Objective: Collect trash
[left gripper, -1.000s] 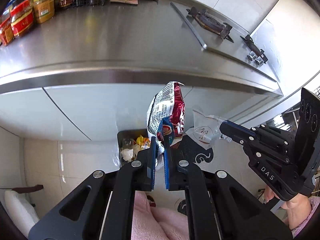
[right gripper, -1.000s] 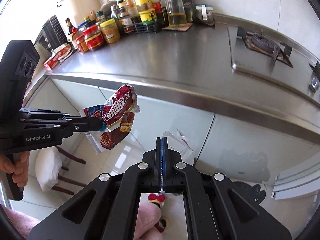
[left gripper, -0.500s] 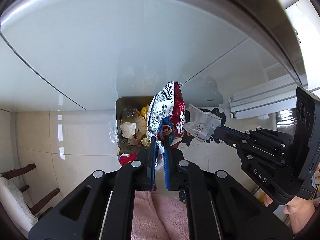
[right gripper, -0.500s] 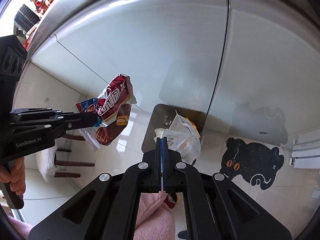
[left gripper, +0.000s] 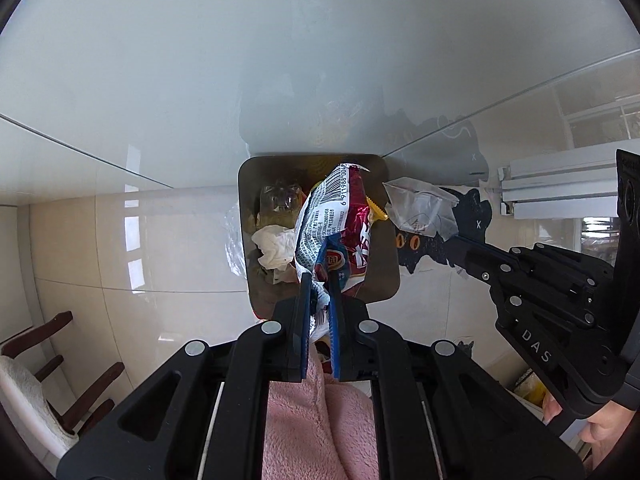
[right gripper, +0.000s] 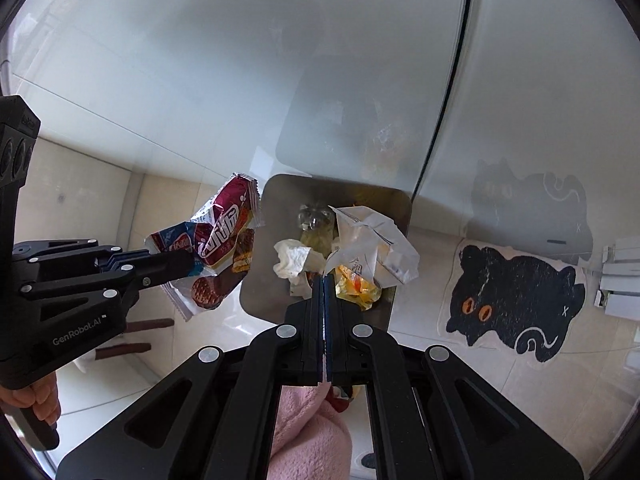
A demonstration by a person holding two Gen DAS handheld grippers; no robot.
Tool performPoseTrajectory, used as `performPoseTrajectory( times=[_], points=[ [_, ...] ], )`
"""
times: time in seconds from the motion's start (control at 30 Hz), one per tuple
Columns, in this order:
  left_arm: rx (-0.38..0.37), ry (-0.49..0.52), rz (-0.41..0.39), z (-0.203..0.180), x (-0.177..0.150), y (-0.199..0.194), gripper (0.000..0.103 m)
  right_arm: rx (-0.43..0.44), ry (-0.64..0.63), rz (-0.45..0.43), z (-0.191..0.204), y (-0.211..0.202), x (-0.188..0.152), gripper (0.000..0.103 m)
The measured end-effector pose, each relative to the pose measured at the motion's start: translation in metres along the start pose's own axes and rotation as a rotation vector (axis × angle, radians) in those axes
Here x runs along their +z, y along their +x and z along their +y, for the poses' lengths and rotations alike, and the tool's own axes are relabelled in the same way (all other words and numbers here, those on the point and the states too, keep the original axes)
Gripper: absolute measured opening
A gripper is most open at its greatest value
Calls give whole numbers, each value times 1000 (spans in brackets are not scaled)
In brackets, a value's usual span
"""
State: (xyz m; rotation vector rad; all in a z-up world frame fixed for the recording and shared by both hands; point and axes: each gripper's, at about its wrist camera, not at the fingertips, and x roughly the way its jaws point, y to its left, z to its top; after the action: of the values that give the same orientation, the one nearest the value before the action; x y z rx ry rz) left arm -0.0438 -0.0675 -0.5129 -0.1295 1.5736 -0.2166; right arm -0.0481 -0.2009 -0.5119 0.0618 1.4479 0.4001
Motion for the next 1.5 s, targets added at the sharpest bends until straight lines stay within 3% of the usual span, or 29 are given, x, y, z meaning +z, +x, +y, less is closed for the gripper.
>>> performPoseTrajectory(
  times=[0.27, 0.53, 0.67, 0.73, 0.77, 0.8, 0.83, 0.9, 1.03, 1.07, 1.17, 1.3, 1.5],
  points=[
    [-25, -41, 21, 10, 17, 14, 7, -23, -61, 27, 9, 17, 2, 5],
    [-49, -51, 21, 5, 28, 21, 15, -11, -27, 43, 3, 34, 0, 6],
    [-54, -53, 17, 5, 31, 23, 41, -10, -9, 53, 3, 41, -1, 7],
    [-60, -56, 13, 5, 31, 23, 47, -1, -2, 56, 2, 42, -2, 10],
    [-62, -58, 15, 5, 31, 23, 51, 2, -4, 54, 2, 42, -3, 23],
    [-63, -59, 14, 5, 31, 23, 52, -3, -7, 44, 3, 41, -3, 50],
    [-60, -60, 12, 6, 31, 22, 53, -6, -11, 29, 4, 39, -4, 67],
    [-57, -68, 5, 8, 32, 19, 60, -11, -16, 30, 5, 38, -5, 69],
    [-44, -79, -10, 14, 30, 9, 72, -35, -20, 26, 9, 32, -9, 89],
    [-39, -80, -12, 16, 29, 6, 78, -39, -17, 26, 9, 30, -10, 99],
    [-25, -79, -27, 19, 25, -7, 89, -54, -13, 37, 13, 21, -13, 100],
    [-24, -79, -54, 18, 20, -30, 95, -83, -7, 0, 18, -5, -16, 100],
    [-37, -65, -118, 9, 6, -87, 95, -133, -8, -65, 27, -69, -22, 100]
  ],
)
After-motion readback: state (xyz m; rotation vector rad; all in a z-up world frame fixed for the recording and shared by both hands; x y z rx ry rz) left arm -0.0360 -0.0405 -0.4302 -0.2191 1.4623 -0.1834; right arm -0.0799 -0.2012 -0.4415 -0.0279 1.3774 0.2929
